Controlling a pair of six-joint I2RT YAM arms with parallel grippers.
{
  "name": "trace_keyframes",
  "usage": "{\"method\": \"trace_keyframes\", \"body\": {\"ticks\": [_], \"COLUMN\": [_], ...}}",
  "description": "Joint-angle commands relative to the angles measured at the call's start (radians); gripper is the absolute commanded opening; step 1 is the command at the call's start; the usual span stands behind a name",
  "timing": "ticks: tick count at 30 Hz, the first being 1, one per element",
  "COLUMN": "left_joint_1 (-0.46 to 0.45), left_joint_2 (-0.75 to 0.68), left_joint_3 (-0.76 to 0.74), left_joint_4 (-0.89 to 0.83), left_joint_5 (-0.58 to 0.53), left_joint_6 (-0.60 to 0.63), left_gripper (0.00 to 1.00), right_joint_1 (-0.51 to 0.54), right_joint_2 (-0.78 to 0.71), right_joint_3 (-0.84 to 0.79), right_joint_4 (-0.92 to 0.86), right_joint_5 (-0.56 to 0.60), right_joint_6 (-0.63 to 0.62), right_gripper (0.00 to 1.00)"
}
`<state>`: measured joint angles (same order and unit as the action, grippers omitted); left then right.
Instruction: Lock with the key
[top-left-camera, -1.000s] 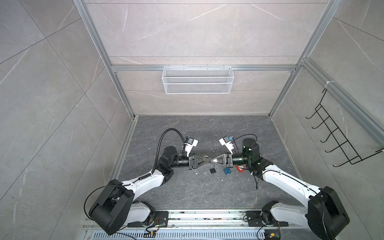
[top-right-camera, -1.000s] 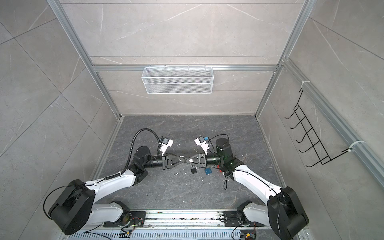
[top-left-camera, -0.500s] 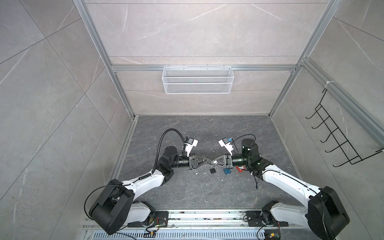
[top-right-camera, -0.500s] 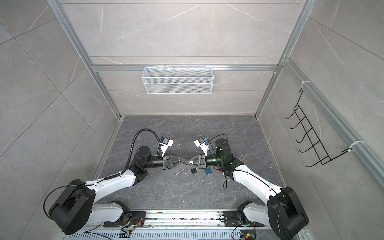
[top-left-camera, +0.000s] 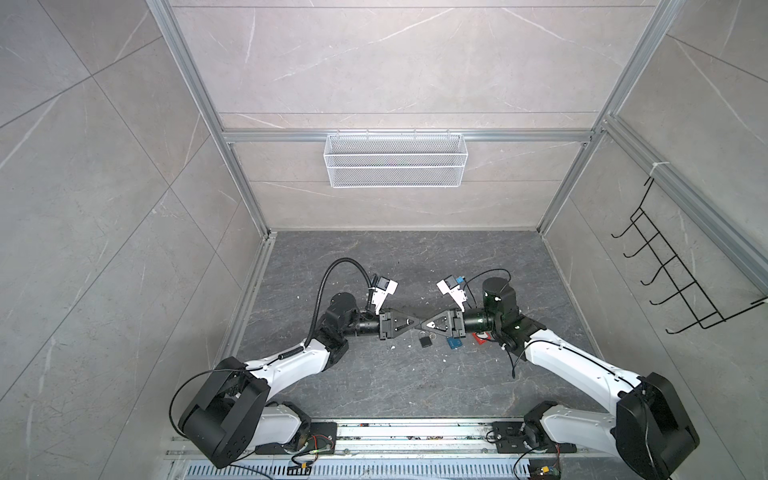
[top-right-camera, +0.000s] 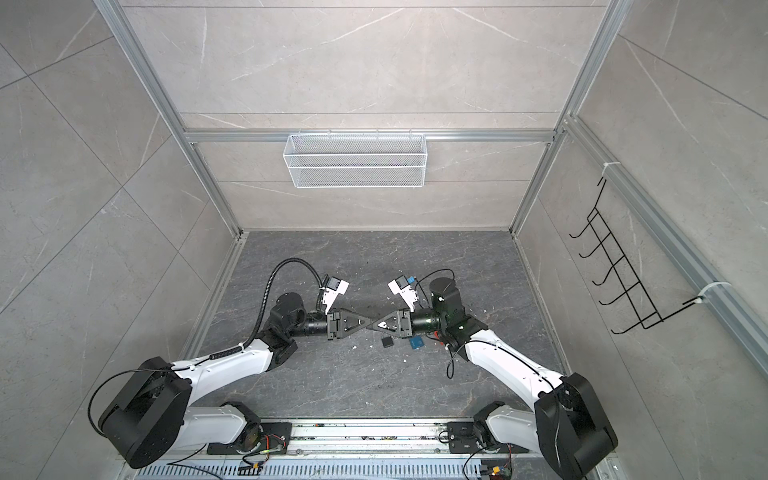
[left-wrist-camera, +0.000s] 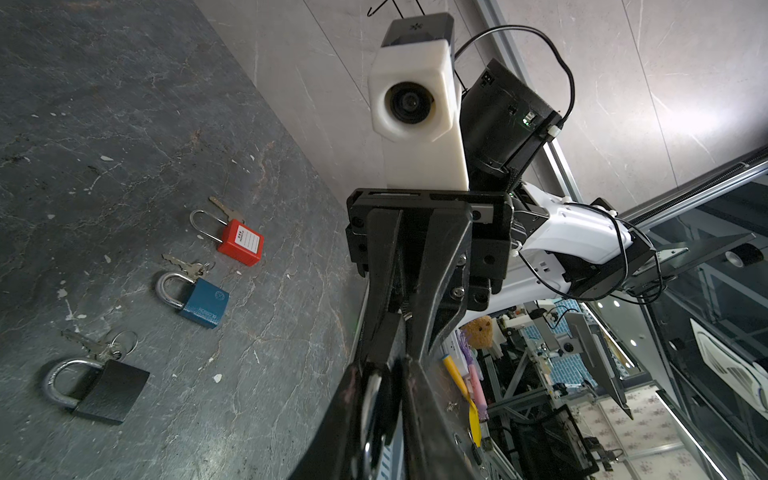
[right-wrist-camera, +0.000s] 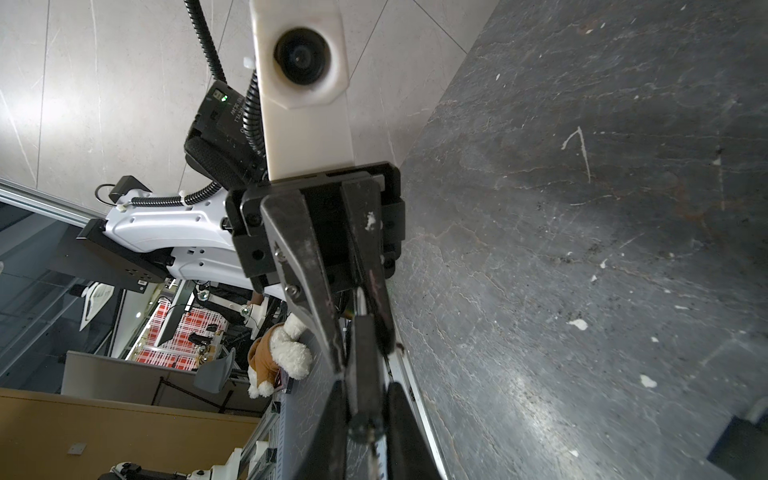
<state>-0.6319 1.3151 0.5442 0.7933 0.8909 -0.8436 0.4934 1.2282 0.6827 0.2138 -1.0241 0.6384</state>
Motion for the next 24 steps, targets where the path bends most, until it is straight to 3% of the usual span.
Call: {"method": "trace_keyframes", "body": {"ticks": [1,6,10,11,16,24], "left_joint_1": [-0.047,-0.061,-0.068,-0.069,-0.062,-0.018], "left_joint_2": [0.006,0.015,0.021,0.021,-0.016,-0.070], "left_joint_3": [0.048,0.061,0.066,0.065,0.009,-0.029], "left_joint_4": [0.057,0.046,0.046,0.043,0.065,0.076], "left_joint_5": [0.072,0.076,0.071,0.066,-0.057,-0.087], "left_joint_6": [0.028,0.036,0.035,0.035,0.045,0.026], "left_gripper": [0.20,0.17,0.00,0.00,0.00,0.00], "right_joint_1": [0.002,0.003,0.003,0.002,0.000,-0.010], "right_joint_2": [-0.014,-0.017,-0.015,-0.017,-0.042,-0.081], "right_joint_3": [0.025,0.024,0.026,0.025,0.016,-0.020], "right_joint_4": [-0.004,-0.006,-0.014,-0.014,-0.016,-0.020], "right_joint_5": [0.087,0.100,0.115,0.120,0.137,0.147], "right_joint_6": [-0.009,-0.014,-0.022,-0.021,-0.010,0.006], "right_gripper": [0.00,0.00,0.00,0.00,0.23,0.29]}}
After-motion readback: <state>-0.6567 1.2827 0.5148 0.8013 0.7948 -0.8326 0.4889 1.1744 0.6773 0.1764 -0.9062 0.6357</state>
